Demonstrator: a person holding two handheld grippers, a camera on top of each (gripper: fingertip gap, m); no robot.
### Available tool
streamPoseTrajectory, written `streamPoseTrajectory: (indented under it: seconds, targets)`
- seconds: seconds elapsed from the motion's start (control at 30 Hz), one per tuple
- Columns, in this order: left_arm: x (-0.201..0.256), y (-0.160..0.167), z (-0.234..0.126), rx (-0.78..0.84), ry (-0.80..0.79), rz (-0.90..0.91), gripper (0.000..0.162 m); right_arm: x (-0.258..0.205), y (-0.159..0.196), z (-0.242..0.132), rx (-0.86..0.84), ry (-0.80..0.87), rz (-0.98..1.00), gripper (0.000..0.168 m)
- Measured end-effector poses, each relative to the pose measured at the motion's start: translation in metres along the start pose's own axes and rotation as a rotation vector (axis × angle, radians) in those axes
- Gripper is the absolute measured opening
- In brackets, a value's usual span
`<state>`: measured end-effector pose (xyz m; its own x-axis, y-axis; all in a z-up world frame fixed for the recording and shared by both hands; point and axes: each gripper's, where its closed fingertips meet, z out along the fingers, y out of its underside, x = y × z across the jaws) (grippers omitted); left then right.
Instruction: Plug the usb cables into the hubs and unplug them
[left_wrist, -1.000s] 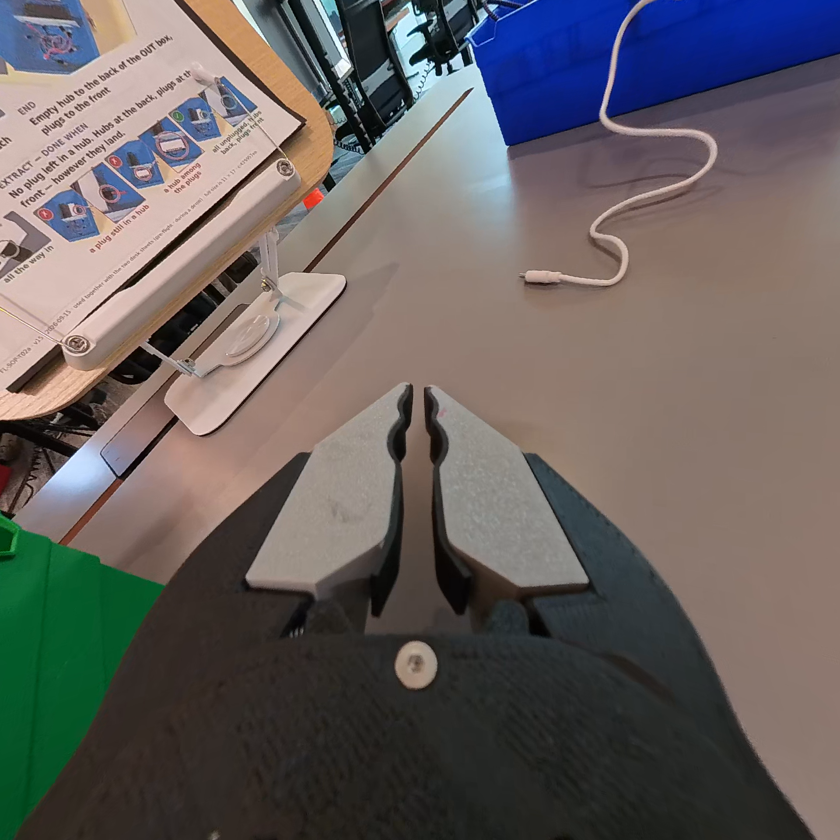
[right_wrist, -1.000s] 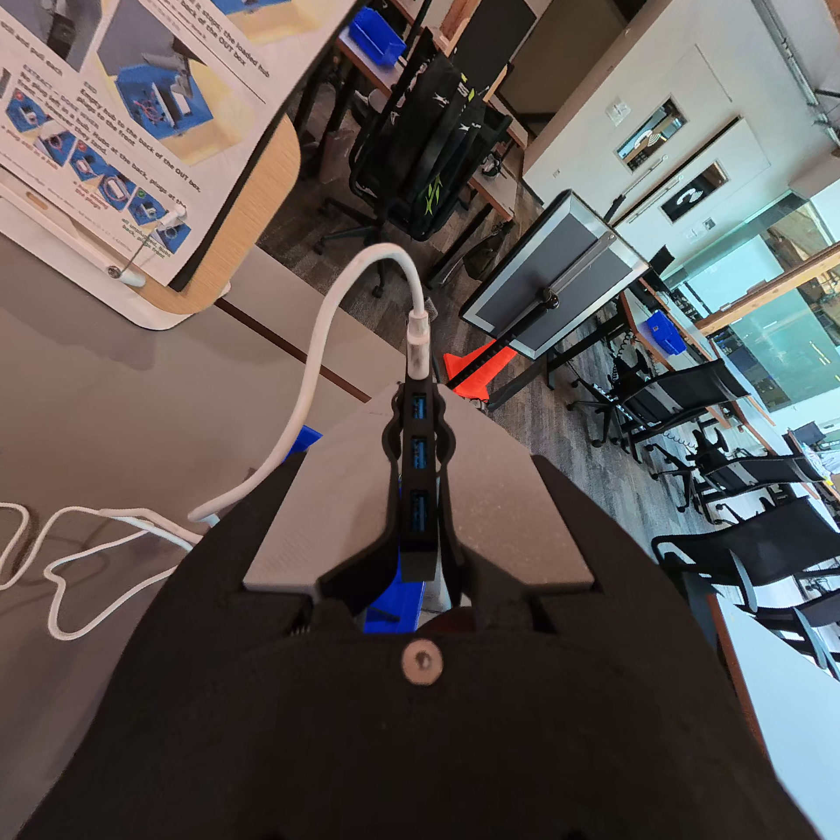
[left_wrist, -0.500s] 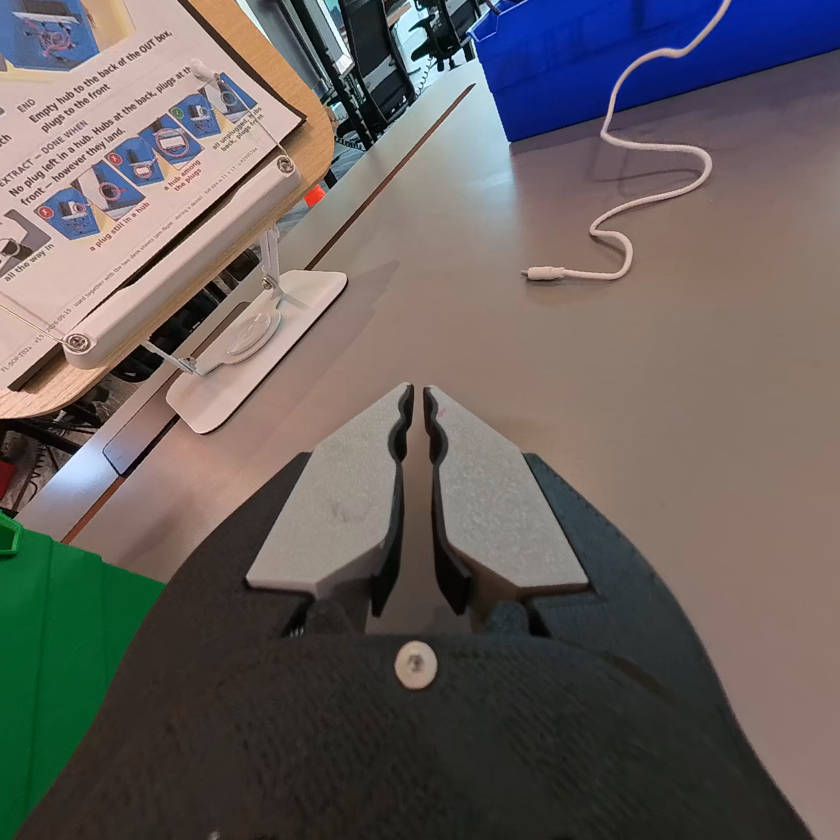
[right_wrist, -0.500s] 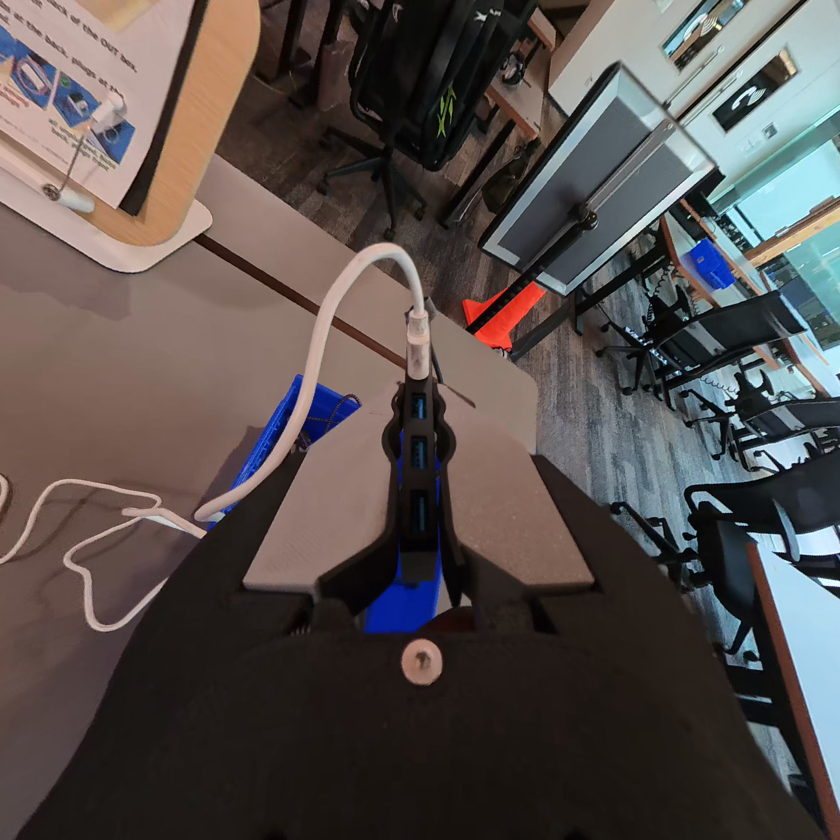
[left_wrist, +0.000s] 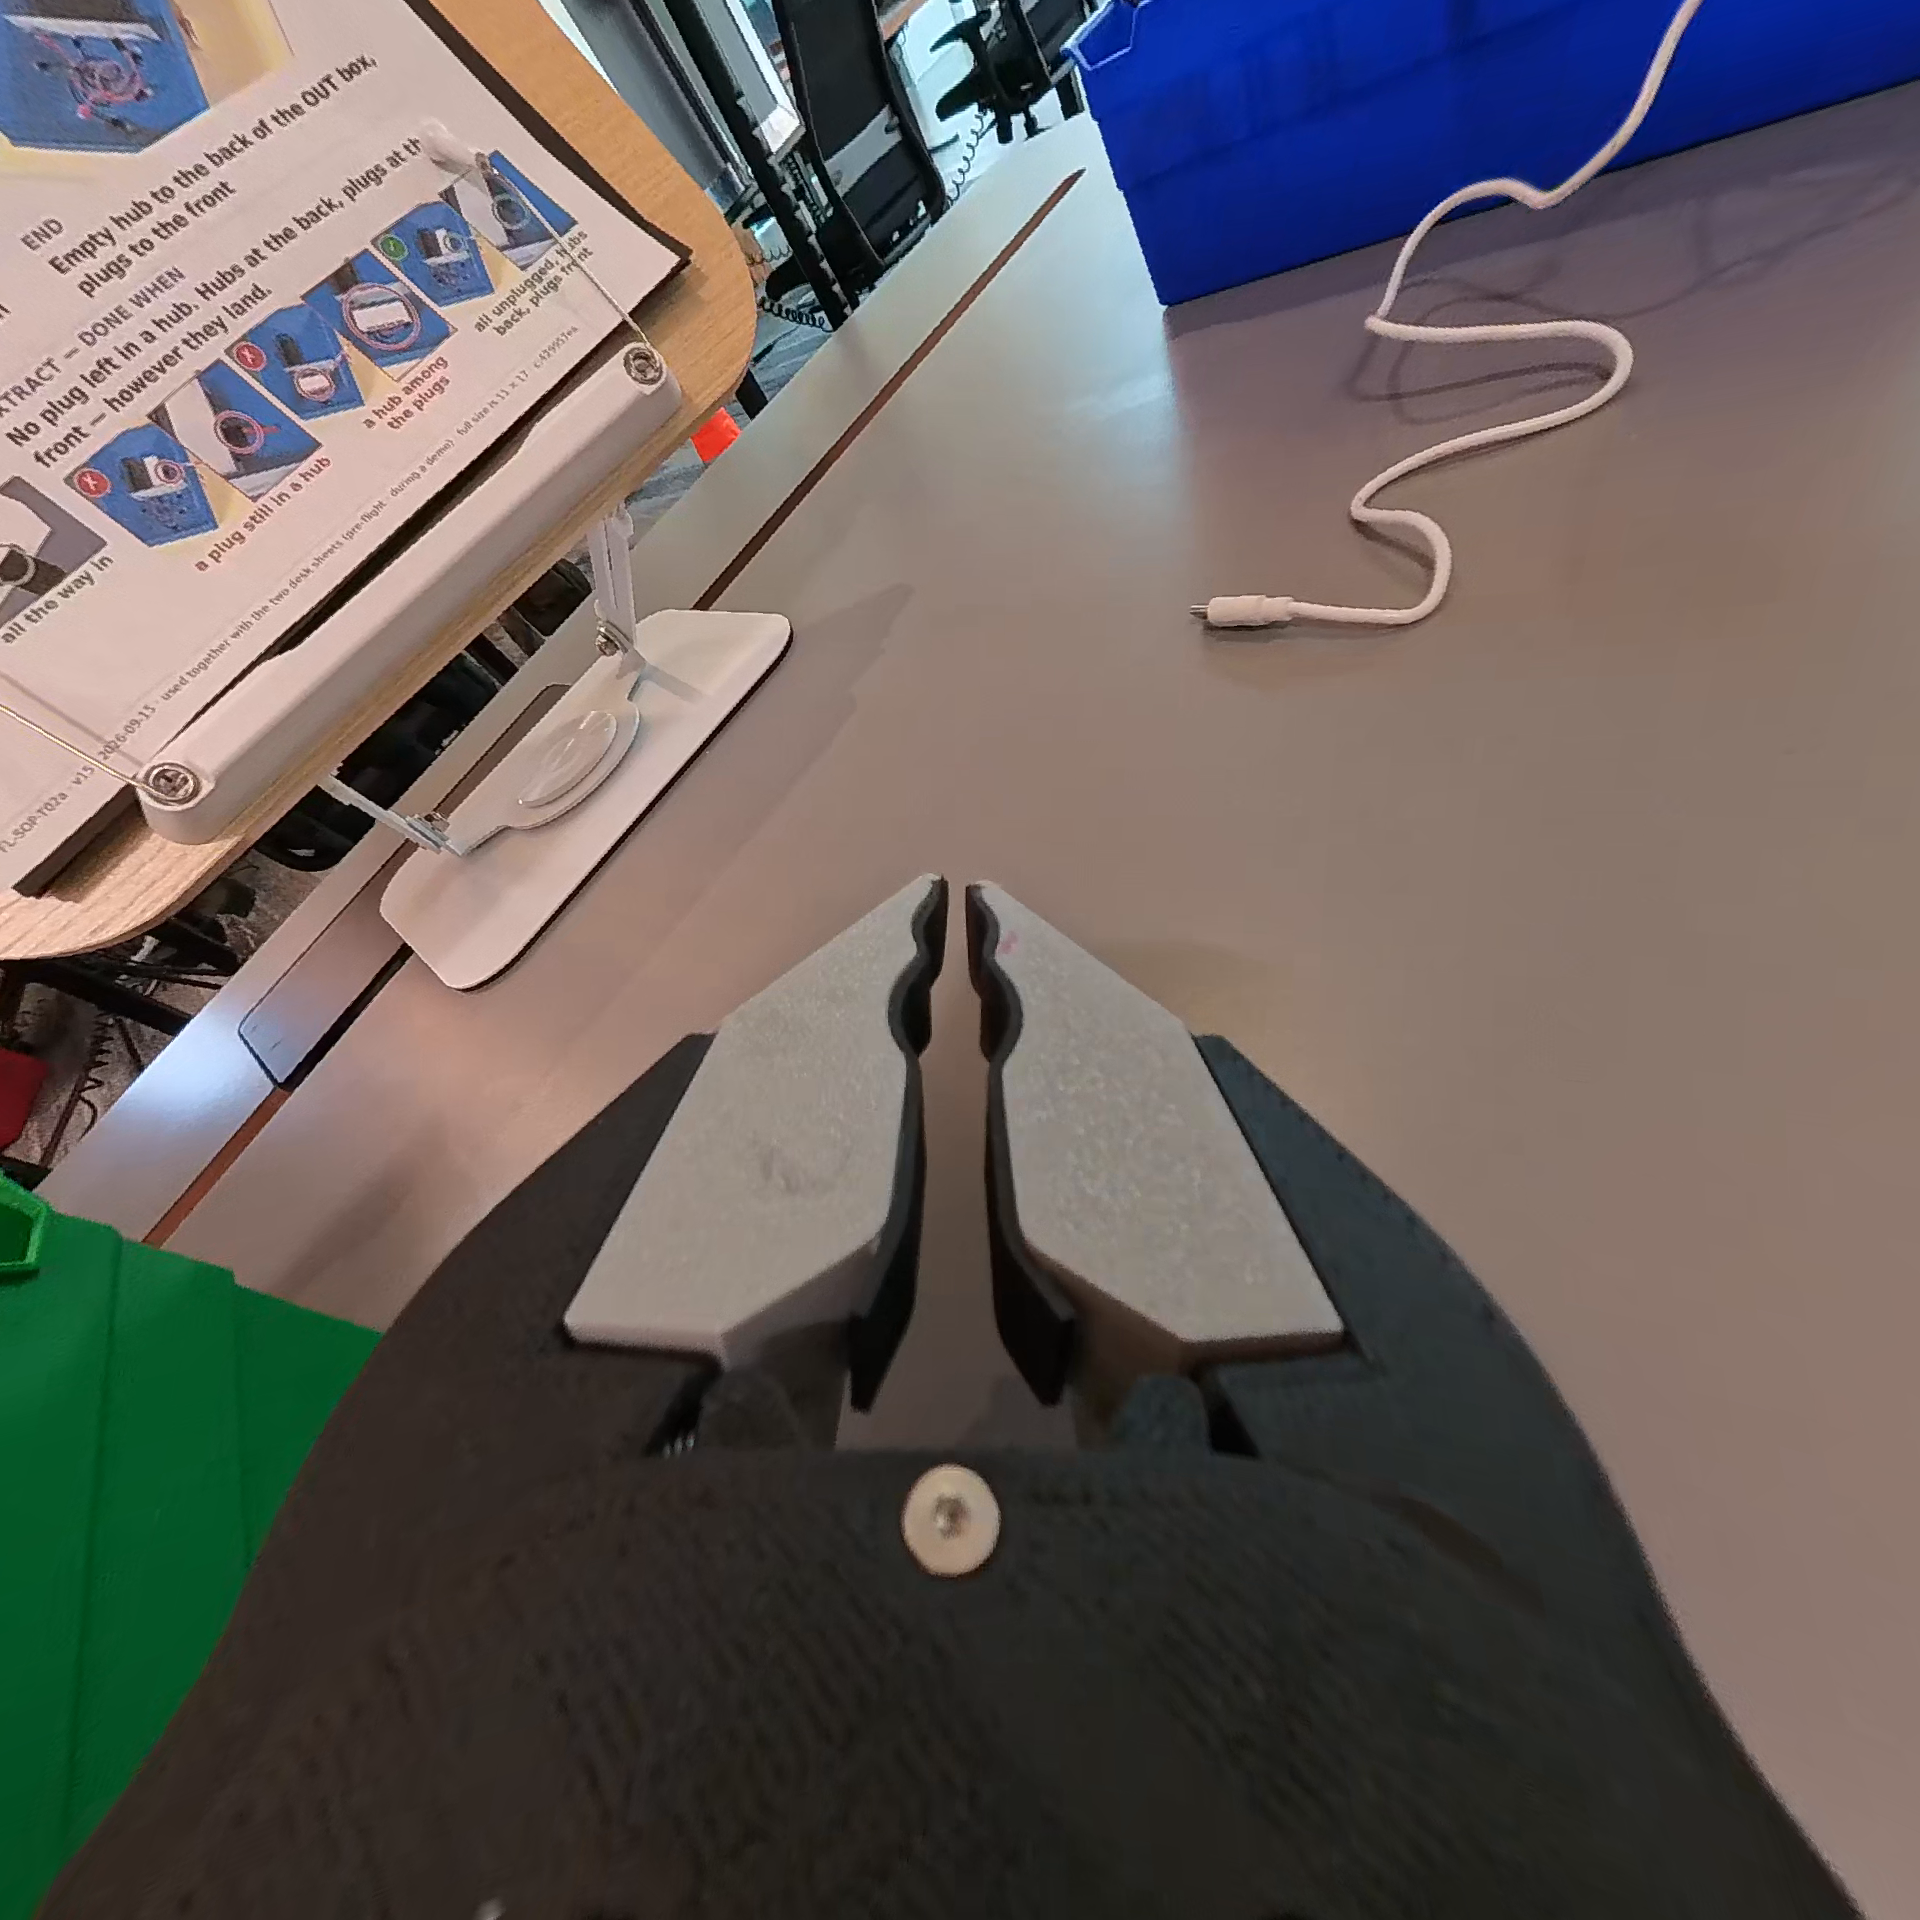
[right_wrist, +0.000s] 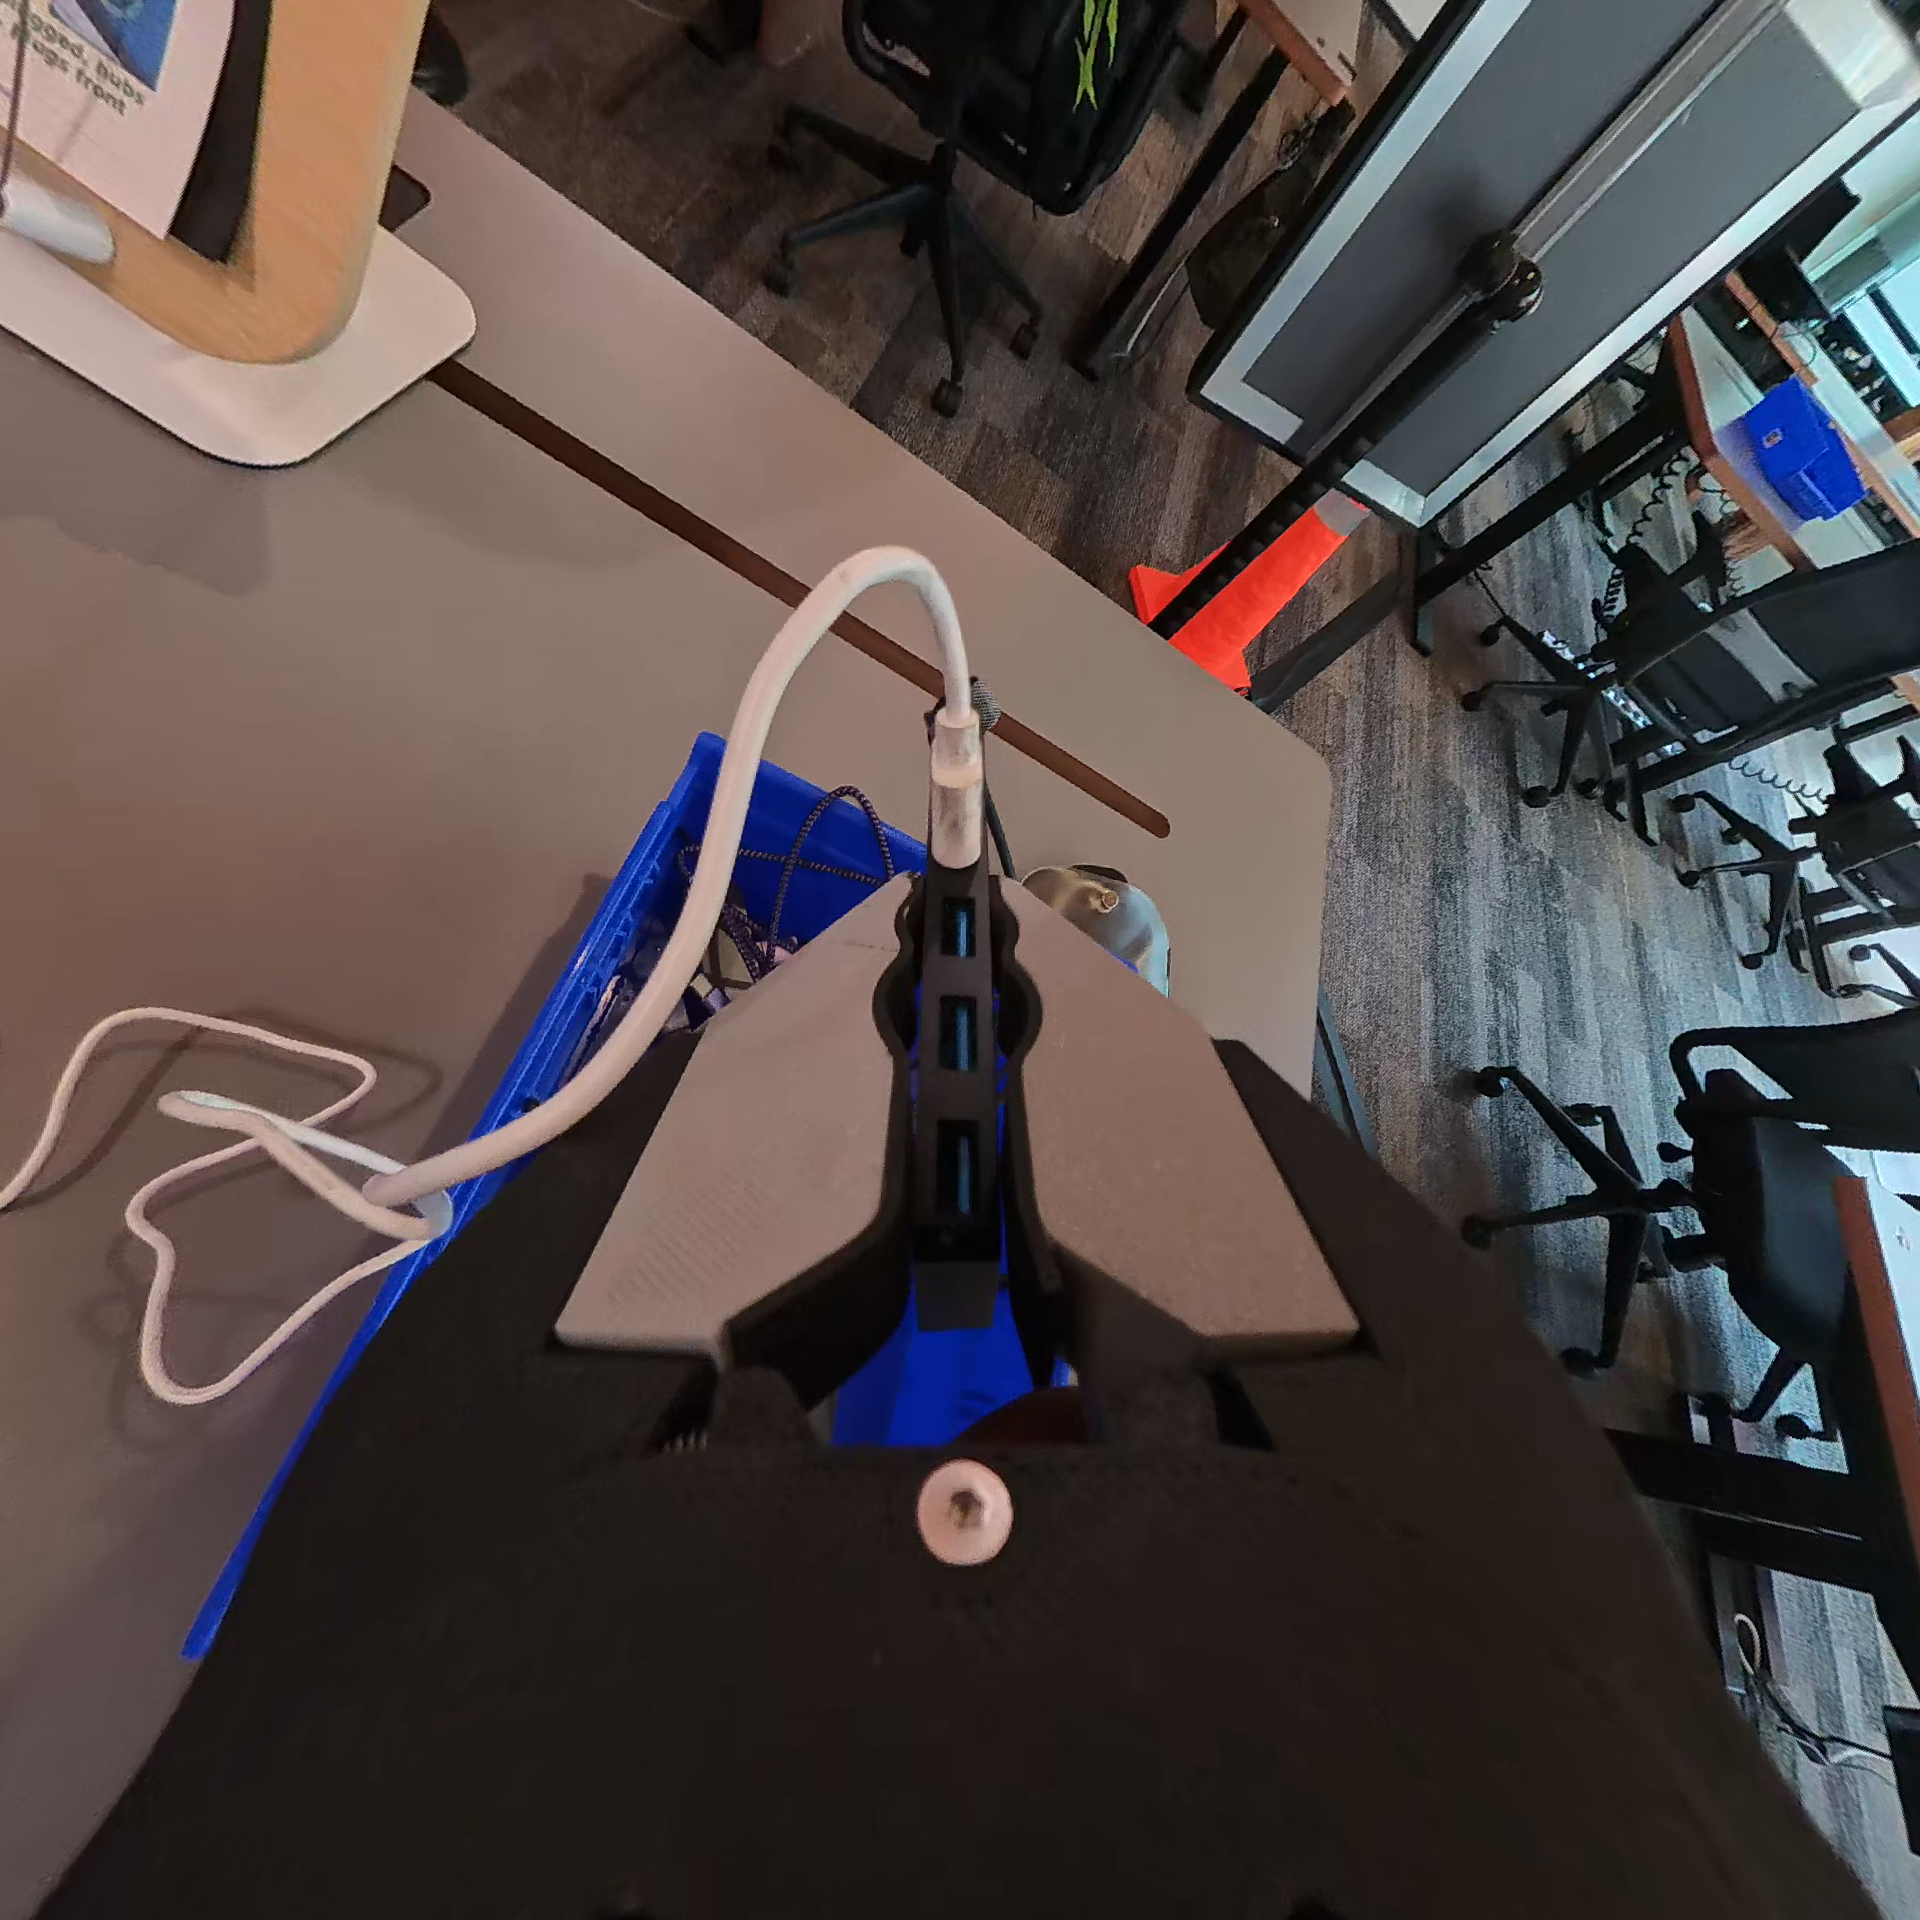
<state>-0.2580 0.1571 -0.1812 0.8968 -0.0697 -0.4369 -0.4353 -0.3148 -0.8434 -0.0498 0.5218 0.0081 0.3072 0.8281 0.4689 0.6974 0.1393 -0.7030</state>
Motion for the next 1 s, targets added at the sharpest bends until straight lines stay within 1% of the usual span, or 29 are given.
streamPoseTrajectory:
  seconds: [0.03,0.37,0.5,0.67,1.0]
  targets:
    - [0.0,0.0,0.0,0.0,0.0,0.0,0.0,-0.001,0.001,0.001,-0.002,-0.003,0.001,0.008]
    - [0.0,0.0,0.0,-0.001,-0.001,0.003,0.0,-0.006,0.017,0.017,-0.018,-0.041,0.048,0.008]
    - [0.001,0.0,0.0,-0.005,-0.001,0.011,0.0,-0.012,0.022,0.024,0.02,-0.128,0.142,0.008]
    - [0.001,0.0,0.001,-0.007,-0.001,0.014,0.0,-0.008,0.034,0.033,0.034,-0.171,0.231,0.008]
    - [0.002,0.001,0.001,-0.015,-0.006,0.024,0.0,-0.008,0.063,0.058,-0.022,-0.181,0.275,0.009]
